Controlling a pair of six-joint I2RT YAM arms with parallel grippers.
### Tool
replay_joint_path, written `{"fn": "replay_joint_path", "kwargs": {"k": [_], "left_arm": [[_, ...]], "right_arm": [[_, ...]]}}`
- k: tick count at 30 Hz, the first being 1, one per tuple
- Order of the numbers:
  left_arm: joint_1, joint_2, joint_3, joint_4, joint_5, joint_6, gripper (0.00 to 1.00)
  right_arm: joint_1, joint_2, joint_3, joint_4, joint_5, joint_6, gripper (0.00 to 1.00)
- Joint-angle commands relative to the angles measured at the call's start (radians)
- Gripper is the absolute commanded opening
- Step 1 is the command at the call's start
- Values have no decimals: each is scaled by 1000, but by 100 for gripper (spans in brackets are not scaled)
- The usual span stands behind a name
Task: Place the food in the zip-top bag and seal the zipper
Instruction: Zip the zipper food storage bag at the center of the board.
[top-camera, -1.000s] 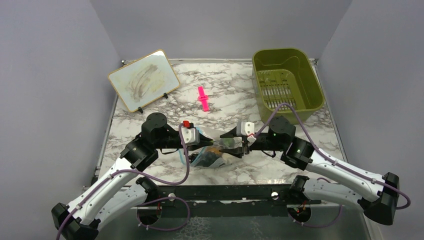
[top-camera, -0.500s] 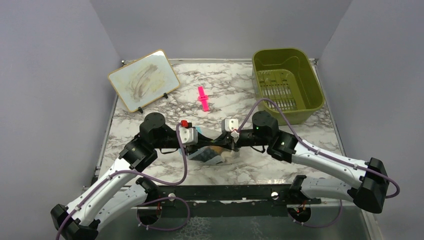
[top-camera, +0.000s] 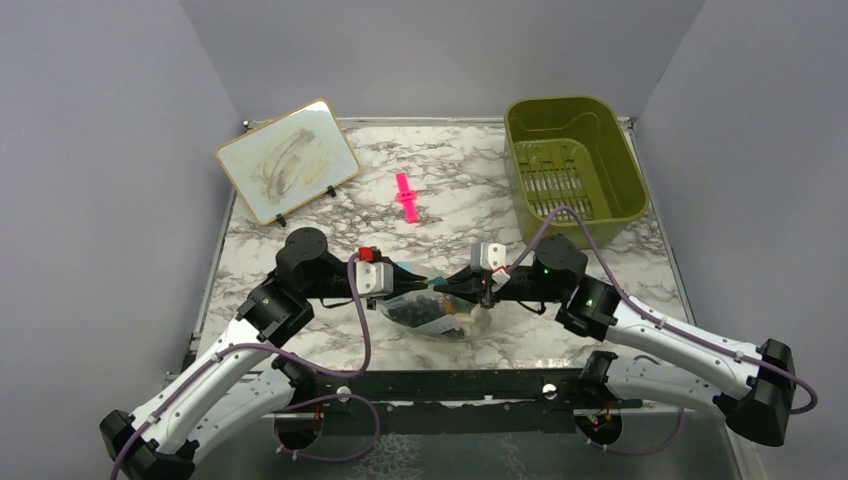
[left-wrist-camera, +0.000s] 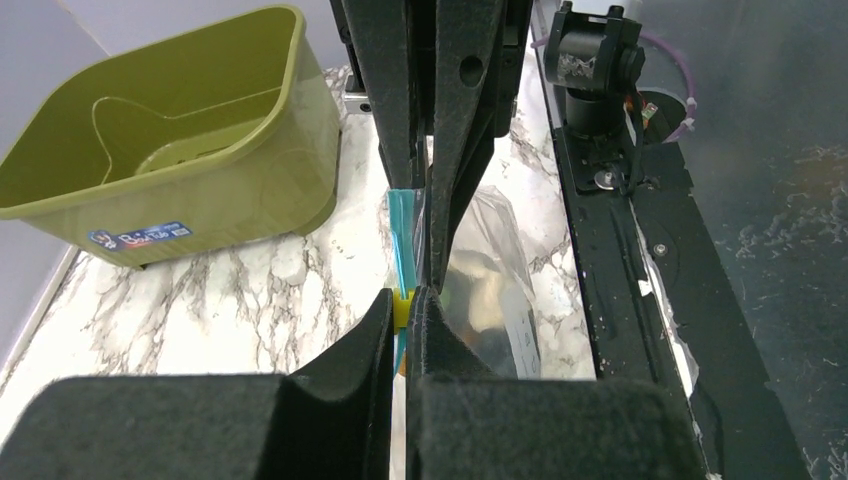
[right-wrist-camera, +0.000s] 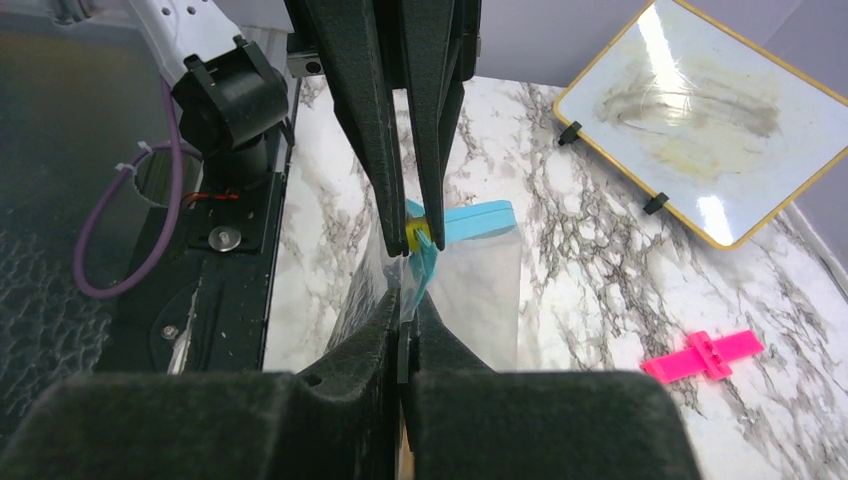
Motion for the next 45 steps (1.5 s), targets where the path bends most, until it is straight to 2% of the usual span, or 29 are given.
{"fn": "replay_joint_path", "kwargs": {"k": [1,17,21,22,24,25,29,34,42,45], "left_arm": [[7,8,-24,-81,-52,29,0],[8,-5,-8,-201,-118,100,0],[7,-3,-1,-202,-122,103,0],[8,-2,6,-198,-114,96,0],[7,3,16,-180,-92,79,0],[8,5,20,-167,-83,69,0],[7,16,21,-139,-62,58,0],[7,16,9,-133,-55,58,0],[8,-6,6,-132,-65,59,0],[7,-2,4,-134,-66,62,0]], "right_arm": [[0,-68,14,85,-6,15,1],[-1,-231,-18,-29,126,-18,1],[0,-223,-31,-54,70,-16,1],[-1,-210,-29,-64,41,-19,4],[-1,-174,-2,-114,-11,-27,28],[0,-152,18,-135,-43,-26,35],[0,-91,73,-133,-108,-8,37],[0,-43,80,-69,-87,32,38],[-1,-35,133,-122,129,151,59],[0,-46,160,-175,183,181,60]]}}
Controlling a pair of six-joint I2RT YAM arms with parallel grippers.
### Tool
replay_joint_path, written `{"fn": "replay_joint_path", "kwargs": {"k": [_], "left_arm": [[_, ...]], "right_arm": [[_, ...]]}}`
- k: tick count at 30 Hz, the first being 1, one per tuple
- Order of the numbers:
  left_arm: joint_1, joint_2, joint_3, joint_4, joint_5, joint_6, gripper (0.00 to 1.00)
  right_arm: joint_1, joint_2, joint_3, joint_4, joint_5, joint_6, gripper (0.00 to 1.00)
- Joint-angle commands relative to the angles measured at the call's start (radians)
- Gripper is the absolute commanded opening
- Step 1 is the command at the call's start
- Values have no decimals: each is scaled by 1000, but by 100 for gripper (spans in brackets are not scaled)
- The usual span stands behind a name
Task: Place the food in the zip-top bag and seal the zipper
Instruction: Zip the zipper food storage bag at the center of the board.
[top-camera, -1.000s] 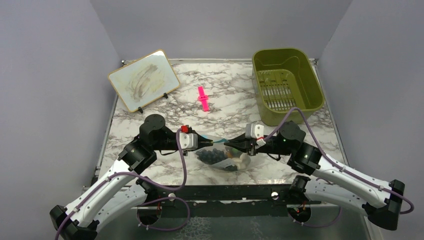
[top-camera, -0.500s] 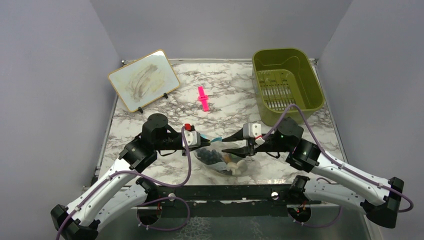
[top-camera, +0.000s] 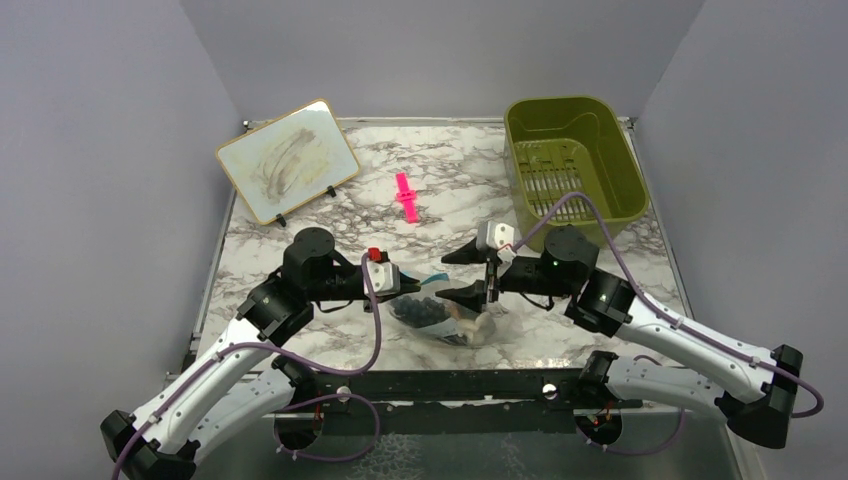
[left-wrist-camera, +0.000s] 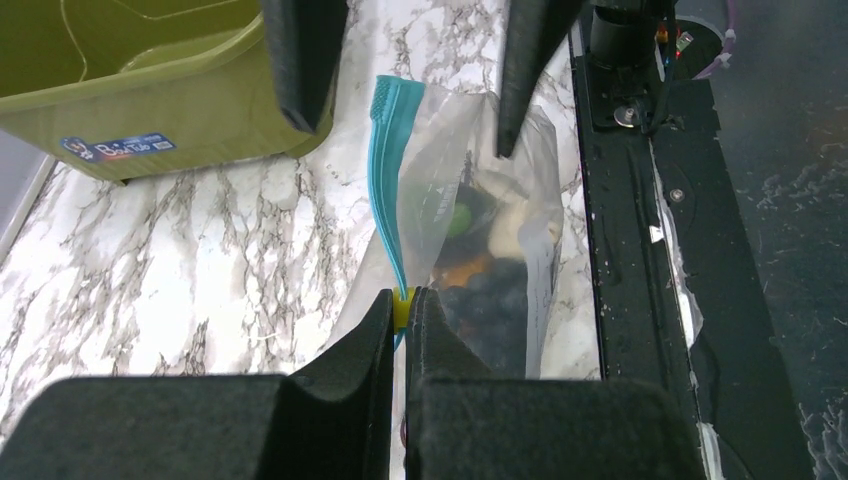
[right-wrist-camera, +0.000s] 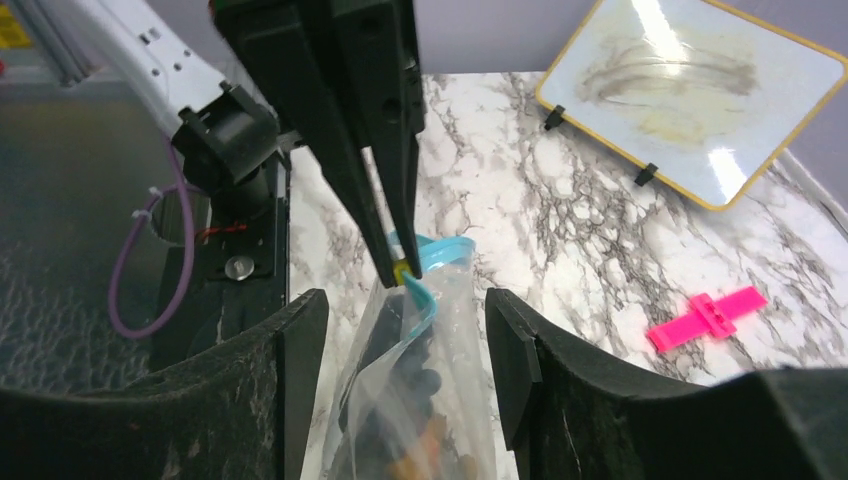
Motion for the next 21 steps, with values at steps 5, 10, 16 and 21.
{"fn": "replay_joint_path", "kwargs": {"k": [5,10,16,21], "left_arm": [[2,-5,6,17,4,5,0],[3,2,8,22,7,5,0],[3,8,9,22,8,5,0],[3,18,14,22,12,9,0]], "right_arm": [[0,-17,76,-87,123,75,60],[0,19,80,-76,30,71,60],[-1,75,103,-83,-13,72,56],[0,114,120,-86,-25,78,50]]}}
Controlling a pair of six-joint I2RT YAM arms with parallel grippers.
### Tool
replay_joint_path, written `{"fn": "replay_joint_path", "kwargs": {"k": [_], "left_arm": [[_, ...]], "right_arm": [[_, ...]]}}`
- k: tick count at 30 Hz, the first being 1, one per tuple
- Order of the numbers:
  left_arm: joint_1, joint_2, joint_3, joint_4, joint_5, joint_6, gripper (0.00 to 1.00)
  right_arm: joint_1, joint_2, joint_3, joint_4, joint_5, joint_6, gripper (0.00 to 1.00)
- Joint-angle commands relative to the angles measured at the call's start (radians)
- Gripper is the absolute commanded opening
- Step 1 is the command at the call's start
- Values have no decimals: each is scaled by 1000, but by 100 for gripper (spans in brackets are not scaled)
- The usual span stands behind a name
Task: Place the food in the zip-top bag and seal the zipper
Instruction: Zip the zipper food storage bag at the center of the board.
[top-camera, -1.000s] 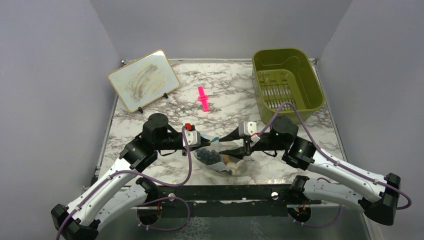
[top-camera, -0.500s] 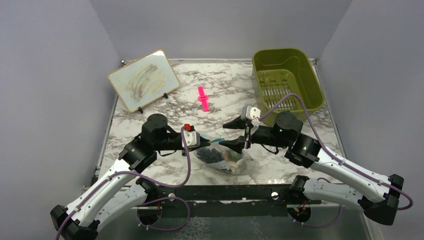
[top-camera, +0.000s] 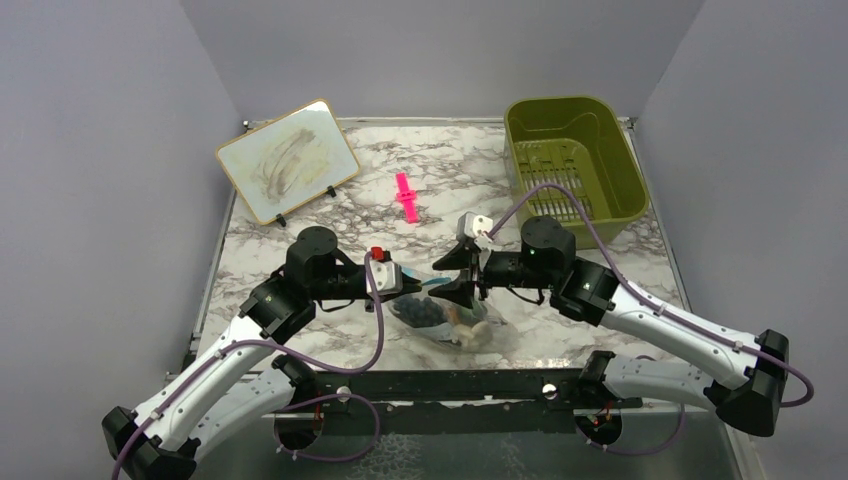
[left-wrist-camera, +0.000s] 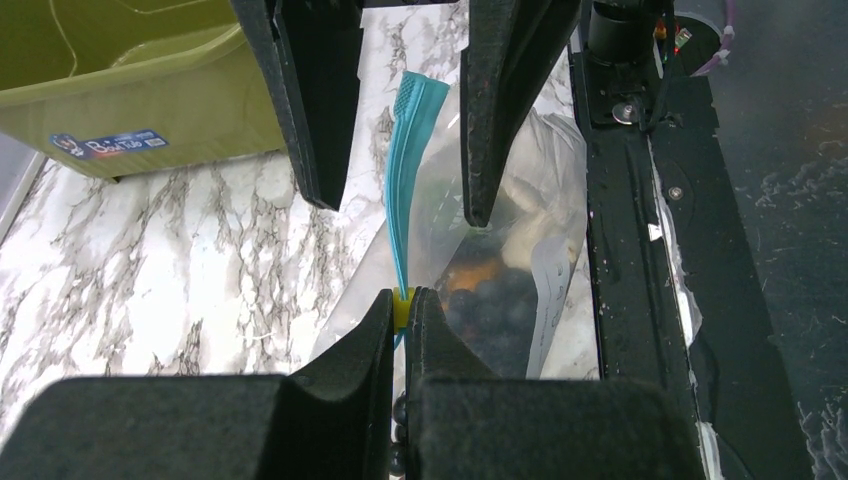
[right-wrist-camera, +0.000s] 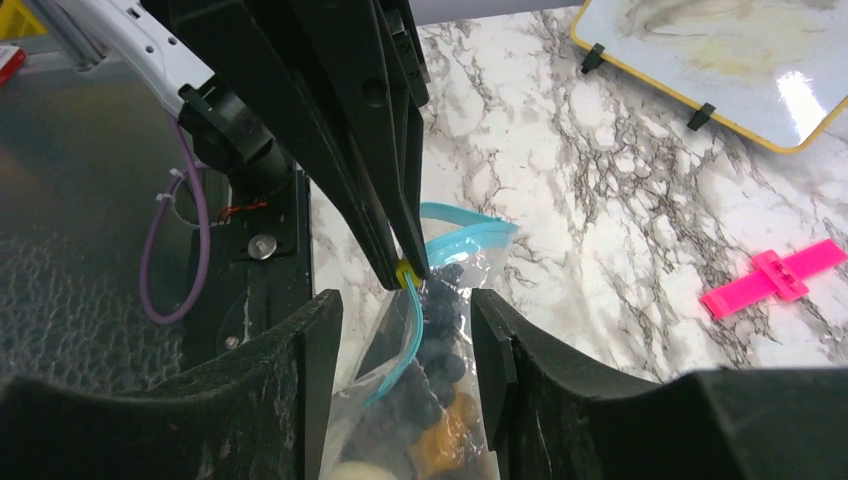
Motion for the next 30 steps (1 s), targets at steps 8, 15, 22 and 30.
{"fn": "replay_joint_path", "kwargs": {"k": [8,15,22,30], "left_arm": [[3,10,21,18,13,17,0],[2,2,21,10,12,23,0],[3,0,20,10,14,24,0],[2,-17,12,7,8,21,0]], "right_arm": [[1,62,83,-56,-39,-18,37],[1,98,154,-237,-21,-84,49],[1,101,155,-227,-4,-84,38],[1,122,168,-224,-8,-93,12]]}}
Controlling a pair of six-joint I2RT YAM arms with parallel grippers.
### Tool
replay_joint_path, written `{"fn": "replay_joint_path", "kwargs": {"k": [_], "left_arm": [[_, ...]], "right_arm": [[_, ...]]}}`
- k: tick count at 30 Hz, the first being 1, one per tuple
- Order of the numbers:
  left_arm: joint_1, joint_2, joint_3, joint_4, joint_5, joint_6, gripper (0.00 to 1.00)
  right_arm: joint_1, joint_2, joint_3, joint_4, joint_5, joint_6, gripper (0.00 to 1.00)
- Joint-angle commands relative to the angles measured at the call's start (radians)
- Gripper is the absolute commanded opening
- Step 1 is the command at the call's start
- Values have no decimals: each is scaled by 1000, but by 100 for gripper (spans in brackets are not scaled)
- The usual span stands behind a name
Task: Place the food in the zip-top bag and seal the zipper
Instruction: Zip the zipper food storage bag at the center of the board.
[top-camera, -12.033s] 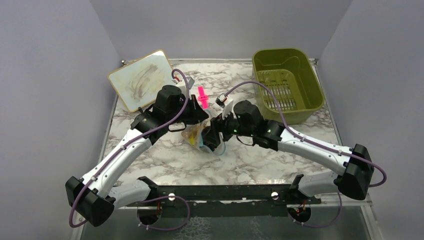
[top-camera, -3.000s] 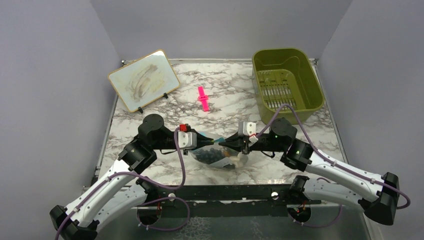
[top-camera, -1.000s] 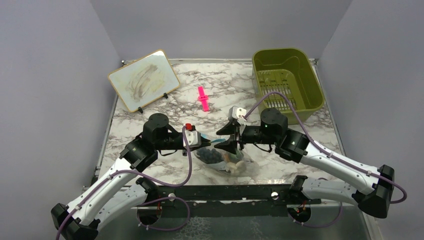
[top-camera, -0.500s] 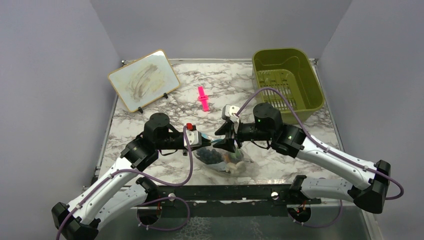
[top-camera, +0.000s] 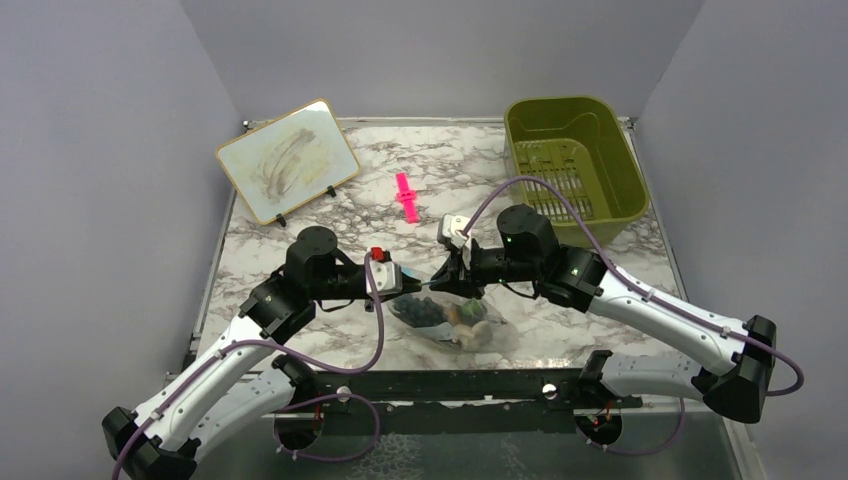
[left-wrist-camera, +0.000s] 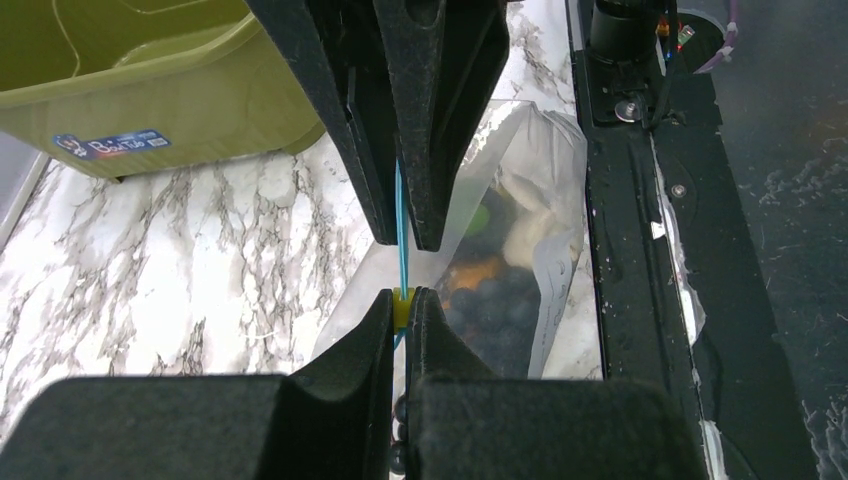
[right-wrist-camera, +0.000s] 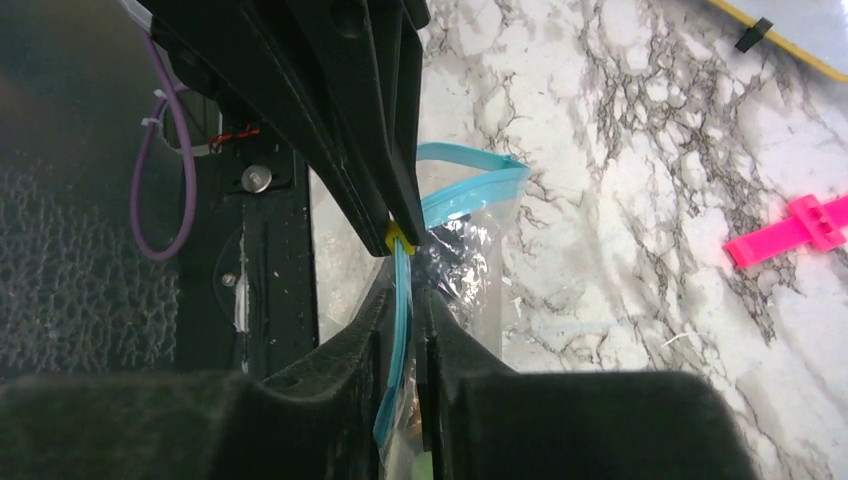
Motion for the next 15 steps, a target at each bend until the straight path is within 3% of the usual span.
{"fn": "replay_joint_path", "kwargs": {"k": [1,15], "left_arm": [[3,-23,12,7,7,12,0],[3,-41,34,-45,-65,19,0]], "right_arm": [[1,-2,30,7,18,-17,3],[1,-303,-221,285,247,-121,1]]}}
